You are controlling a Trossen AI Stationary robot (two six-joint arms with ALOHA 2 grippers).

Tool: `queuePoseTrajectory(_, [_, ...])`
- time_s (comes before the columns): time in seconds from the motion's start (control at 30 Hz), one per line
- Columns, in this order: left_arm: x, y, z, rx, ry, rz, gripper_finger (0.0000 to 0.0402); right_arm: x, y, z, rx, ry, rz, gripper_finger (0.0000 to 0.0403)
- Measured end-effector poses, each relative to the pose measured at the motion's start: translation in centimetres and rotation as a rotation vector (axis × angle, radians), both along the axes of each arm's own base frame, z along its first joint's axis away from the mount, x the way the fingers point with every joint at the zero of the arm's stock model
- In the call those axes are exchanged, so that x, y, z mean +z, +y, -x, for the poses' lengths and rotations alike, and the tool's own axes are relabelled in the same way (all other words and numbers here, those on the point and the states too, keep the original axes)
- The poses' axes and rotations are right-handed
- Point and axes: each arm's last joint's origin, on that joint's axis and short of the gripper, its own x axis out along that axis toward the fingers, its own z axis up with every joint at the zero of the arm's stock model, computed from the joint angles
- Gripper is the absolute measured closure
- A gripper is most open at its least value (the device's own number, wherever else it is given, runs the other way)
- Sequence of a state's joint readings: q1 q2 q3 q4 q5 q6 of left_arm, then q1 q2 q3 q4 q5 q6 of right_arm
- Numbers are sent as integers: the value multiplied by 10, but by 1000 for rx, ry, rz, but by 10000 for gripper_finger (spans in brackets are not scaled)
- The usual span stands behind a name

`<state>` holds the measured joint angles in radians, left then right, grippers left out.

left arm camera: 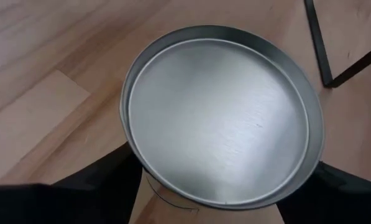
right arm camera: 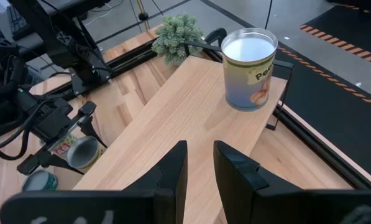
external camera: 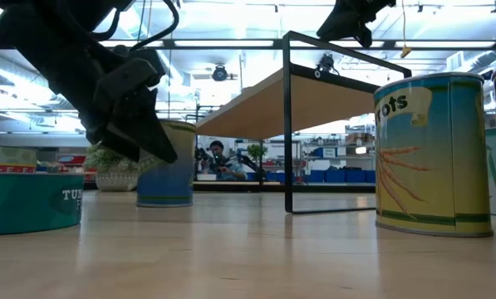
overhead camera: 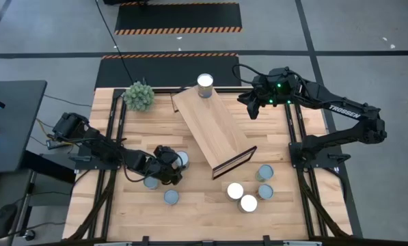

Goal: Pick and place cans onto a shelf
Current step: Put the canned peas on the shelf

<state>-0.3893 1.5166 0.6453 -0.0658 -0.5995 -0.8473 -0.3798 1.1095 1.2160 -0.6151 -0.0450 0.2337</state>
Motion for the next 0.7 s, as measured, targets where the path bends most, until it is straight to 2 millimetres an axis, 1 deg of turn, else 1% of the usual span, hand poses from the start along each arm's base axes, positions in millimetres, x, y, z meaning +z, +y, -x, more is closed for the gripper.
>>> queuePoseTrajectory(0.13, [0, 0, 0, -9, 5, -9, 99, 0, 0, 0, 0, 0, 0, 318])
queuePoseTrajectory(0.3, [9, 1, 3, -45, 3, -35, 101, 0, 0, 0, 7, 0, -4, 318])
queuePoseTrajectory(0.5, [26, 3, 9, -80, -31, -54, 101, 0, 0, 0, 9, 2, -2, 318])
queuePoseTrajectory(0.7, [49, 11, 21, -76, -77, -44, 101, 0, 0, 0, 14, 4, 7, 318])
